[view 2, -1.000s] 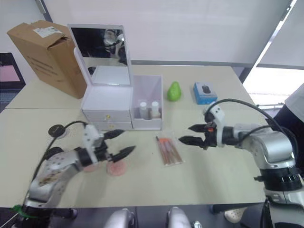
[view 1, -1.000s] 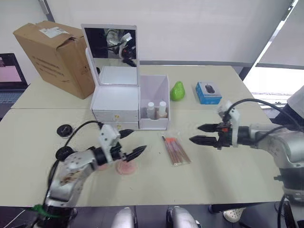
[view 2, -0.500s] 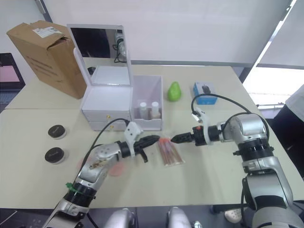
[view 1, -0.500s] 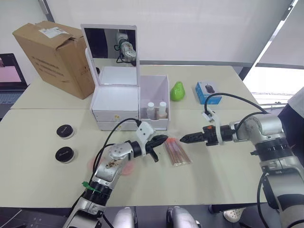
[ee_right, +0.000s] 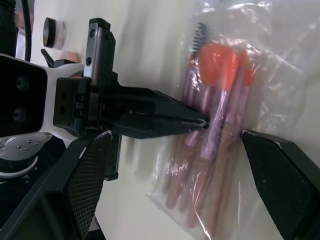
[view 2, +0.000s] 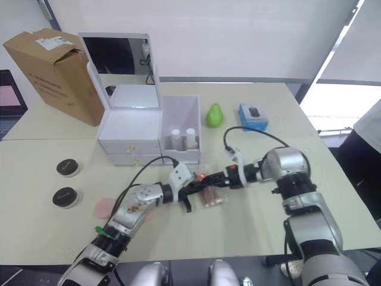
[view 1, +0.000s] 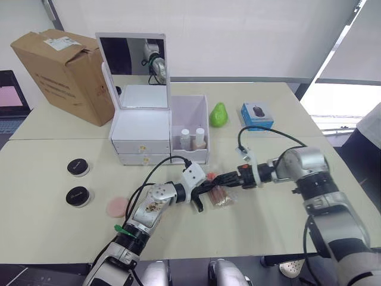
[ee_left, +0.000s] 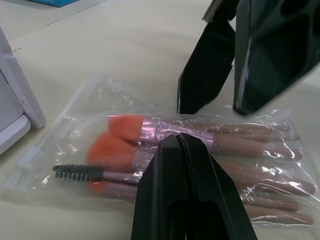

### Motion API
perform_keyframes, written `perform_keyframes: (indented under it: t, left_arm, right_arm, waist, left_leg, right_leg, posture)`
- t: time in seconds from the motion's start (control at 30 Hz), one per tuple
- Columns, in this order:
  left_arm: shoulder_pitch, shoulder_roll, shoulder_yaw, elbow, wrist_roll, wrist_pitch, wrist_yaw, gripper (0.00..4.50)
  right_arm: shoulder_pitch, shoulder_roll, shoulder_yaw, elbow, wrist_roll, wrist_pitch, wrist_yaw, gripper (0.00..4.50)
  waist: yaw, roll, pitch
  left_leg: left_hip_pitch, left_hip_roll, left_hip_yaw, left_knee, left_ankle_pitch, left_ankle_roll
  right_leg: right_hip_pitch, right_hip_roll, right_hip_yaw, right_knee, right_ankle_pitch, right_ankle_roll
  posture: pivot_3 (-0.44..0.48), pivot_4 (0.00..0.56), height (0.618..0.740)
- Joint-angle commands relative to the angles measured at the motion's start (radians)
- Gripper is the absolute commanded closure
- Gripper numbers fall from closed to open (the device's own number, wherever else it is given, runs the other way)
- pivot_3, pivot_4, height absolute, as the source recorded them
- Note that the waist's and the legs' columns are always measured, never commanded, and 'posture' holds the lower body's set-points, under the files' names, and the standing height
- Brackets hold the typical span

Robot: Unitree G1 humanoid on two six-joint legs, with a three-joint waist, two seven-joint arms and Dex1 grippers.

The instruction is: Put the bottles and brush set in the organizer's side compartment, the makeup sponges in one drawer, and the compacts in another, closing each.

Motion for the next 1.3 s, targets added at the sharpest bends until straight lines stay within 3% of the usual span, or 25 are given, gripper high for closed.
perform_keyframes:
  t: [0.03,0.13,0.23,0.5,0.7,0.73,0.8,1.07,1.3]
  left_arm:
    - [0.021,0.012,-0.039,0.005,0.035,0.012,-0.023,4.48]
    - [0.024,0.017,-0.038,0.002,0.037,0.011,-0.021,4.48]
    - [0.028,0.025,-0.037,-0.002,0.043,0.01,-0.023,4.5]
    - [0.047,0.036,-0.03,-0.007,0.048,0.011,-0.025,4.5]
    - [0.05,0.039,-0.028,-0.009,0.047,0.009,-0.027,4.5]
    - [0.049,0.039,-0.028,-0.009,0.047,0.009,-0.027,4.5]
    - [0.048,0.04,-0.028,-0.007,0.046,0.008,-0.029,4.5]
    - [0.041,0.039,-0.025,-0.002,0.044,0.006,-0.034,4.5]
    - [0.037,0.042,-0.022,0.003,0.045,0.005,-0.036,4.5]
  right_arm:
    - [-0.012,0.035,0.009,0.034,-0.019,-0.018,0.002,0.0]
    - [-0.025,0.05,0.002,0.077,-0.037,-0.035,0.009,0.0]
    - [-0.04,0.052,-0.004,0.111,-0.054,-0.05,0.013,0.54]
    - [-0.115,-0.023,0.0,0.174,-0.111,-0.092,0.082,3.2]
    - [-0.155,-0.116,0.049,0.141,-0.137,-0.104,0.172,3.2]
    - [-0.151,-0.121,0.061,0.141,-0.155,-0.13,0.171,3.03]
    - [-0.137,-0.121,0.079,0.143,-0.184,-0.173,0.171,2.62]
    - [-0.134,-0.018,0.061,0.289,-0.244,-0.238,0.127,0.02]
    - [-0.081,0.062,0.093,0.206,-0.236,-0.144,0.152,0.02]
  waist:
    - [-0.004,0.0,-0.003]
    - [-0.011,0.002,-0.007]
    - [-0.013,0.004,-0.008]
    - [-0.01,0.007,-0.007]
    - [-0.01,0.008,-0.007]
    - [-0.011,0.008,-0.007]
    - [-0.012,0.008,-0.007]
    - [-0.013,0.008,-0.008]
    - [-0.016,0.008,-0.013]
  left_leg:
    - [0.0,0.0,0.0,0.0,0.0,0.0]
    - [0.0,0.0,-0.001,0.0,0.0,0.0]
    - [0.0,0.0,-0.001,0.0,0.0,0.0]
    - [-0.001,-0.001,-0.001,0.0,0.0,0.0]
    - [0.0,-0.001,-0.001,0.0,0.0,0.0]
    - [0.0,-0.001,-0.001,0.0,0.0,0.0]
    - [0.0,-0.001,-0.001,0.0,0.0,0.0]
    - [0.0,-0.001,-0.002,0.0,0.0,0.0]
    - [0.001,0.0,-0.002,0.0,0.0,0.001]
  right_leg:
    - [0.0,0.0,0.0,0.0,0.0,0.0]
    - [0.0,0.0,0.0,0.0,0.0,0.0]
    - [0.0,0.001,0.0,0.0,0.0,0.0]
    - [-0.001,0.0,0.0,0.0,0.0,0.0]
    - [-0.001,0.0,0.0,0.0,-0.001,0.0]
    - [-0.001,0.0,0.0,0.0,-0.002,0.002]
    - [-0.001,0.0,0.0,0.0,-0.004,0.005]
    - [-0.001,0.0,0.0,0.0,-0.001,-0.001]
    - [0.0,0.001,0.0,0.001,-0.001,-0.001]
  posture:
    - [0.0,0.15,0.74]
    - [0.0,0.15,0.74]
    - [0.0,0.15,0.74]
    - [0.0,0.15,0.74]
    - [0.0,0.15,0.74]
    - [0.0,0.15,0.74]
    - [0.0,0.15,0.74]
    - [0.0,0.15,0.74]
    - [0.0,0.15,0.74]
